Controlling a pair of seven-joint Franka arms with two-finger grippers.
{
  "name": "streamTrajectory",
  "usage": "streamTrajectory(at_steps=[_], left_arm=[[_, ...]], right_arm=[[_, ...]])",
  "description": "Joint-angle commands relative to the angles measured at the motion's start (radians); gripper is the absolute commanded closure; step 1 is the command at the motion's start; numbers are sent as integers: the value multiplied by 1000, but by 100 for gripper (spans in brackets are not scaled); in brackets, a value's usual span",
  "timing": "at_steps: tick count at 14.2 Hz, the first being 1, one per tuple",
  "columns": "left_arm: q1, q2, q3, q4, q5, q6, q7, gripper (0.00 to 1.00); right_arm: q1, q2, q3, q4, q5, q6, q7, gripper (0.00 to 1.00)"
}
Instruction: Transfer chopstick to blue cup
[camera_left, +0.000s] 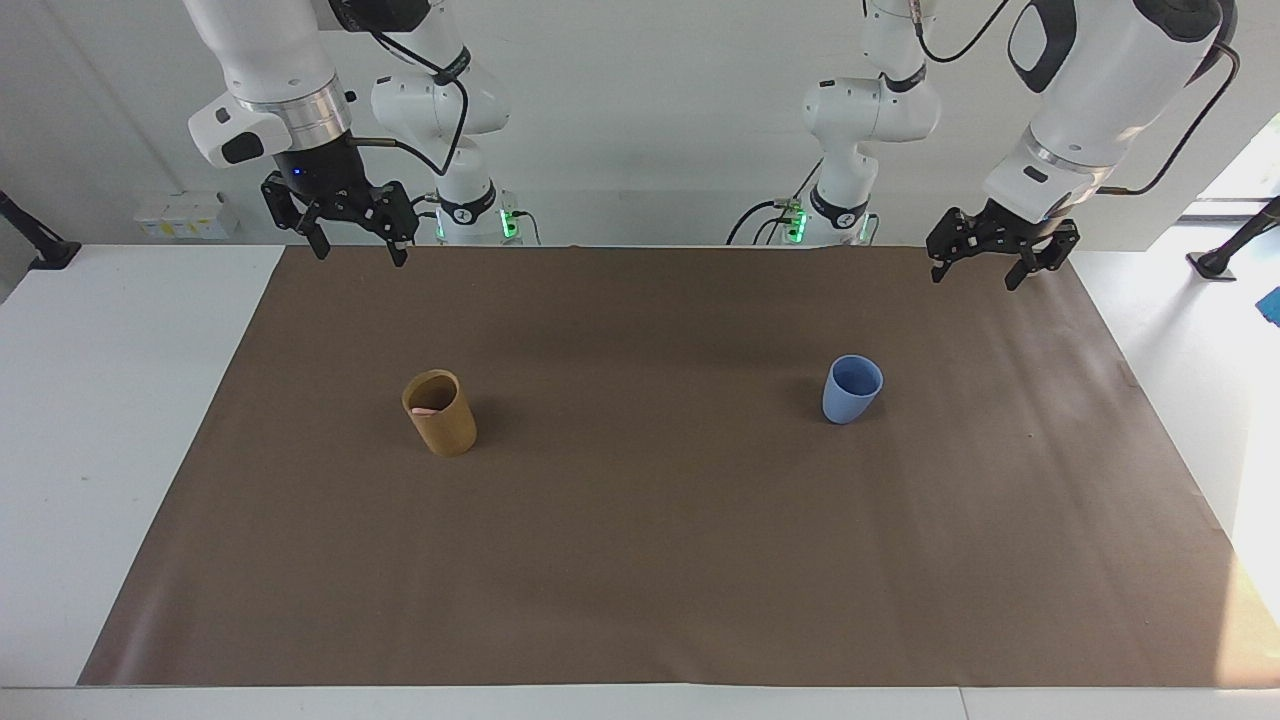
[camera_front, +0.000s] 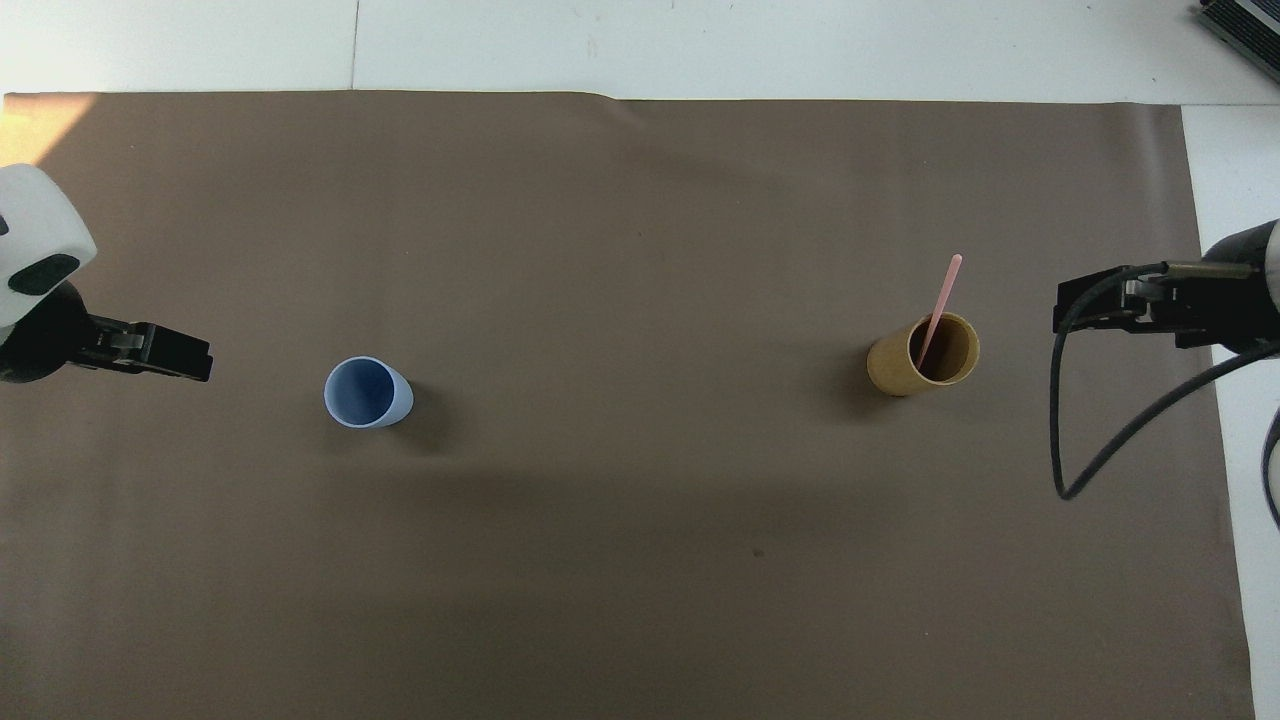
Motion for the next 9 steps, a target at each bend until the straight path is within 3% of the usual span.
streamTrajectory(at_steps=[1, 3, 9], left_arm=[[6, -30, -11, -18, 24, -6, 23, 0], [3, -6, -17, 72, 22, -93, 17, 0], [7, -12, -17, 71, -7, -75, 14, 0]], right_arm=[[-13, -17, 5, -25, 25, 17, -35, 0], [-18, -17, 5, -23, 28, 17, -37, 0], [-20, -17, 5, -25, 28, 19, -29, 0]])
